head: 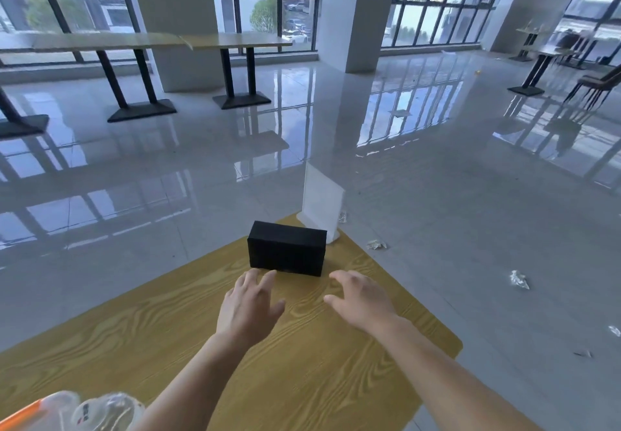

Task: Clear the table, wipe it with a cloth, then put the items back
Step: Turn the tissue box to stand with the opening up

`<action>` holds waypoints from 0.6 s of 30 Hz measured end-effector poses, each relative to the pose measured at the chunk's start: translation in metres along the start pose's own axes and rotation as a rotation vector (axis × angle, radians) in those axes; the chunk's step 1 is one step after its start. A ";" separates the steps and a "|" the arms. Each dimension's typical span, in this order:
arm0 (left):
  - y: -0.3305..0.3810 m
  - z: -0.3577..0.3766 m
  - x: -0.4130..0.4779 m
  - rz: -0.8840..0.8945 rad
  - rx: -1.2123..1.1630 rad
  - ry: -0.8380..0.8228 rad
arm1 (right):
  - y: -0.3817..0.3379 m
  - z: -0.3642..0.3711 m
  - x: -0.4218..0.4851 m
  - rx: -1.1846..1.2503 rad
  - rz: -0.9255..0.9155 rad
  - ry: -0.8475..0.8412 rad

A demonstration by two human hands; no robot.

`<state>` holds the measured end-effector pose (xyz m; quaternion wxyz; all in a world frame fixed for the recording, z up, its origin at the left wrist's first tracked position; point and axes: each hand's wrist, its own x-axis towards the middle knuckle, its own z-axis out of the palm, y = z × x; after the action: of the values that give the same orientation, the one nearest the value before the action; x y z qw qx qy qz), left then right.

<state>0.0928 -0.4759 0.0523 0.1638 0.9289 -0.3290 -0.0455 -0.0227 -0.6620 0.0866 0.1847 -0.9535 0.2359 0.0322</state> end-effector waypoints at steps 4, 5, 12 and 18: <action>-0.010 0.008 0.021 -0.054 -0.034 -0.011 | 0.008 0.002 0.027 0.018 0.019 -0.054; -0.013 0.010 0.027 -0.071 -0.036 -0.012 | 0.011 0.002 0.035 0.030 0.023 -0.059; -0.019 0.023 0.080 -0.280 -0.135 0.006 | 0.033 0.001 0.104 0.214 0.054 -0.112; -0.007 0.038 0.136 -0.490 -0.180 0.091 | 0.058 0.012 0.166 0.429 0.042 -0.184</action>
<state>0.1957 -0.5664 0.0172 0.2444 0.9637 -0.0809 -0.0710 0.0985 -0.7778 0.0309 0.4030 -0.8804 0.2393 0.0719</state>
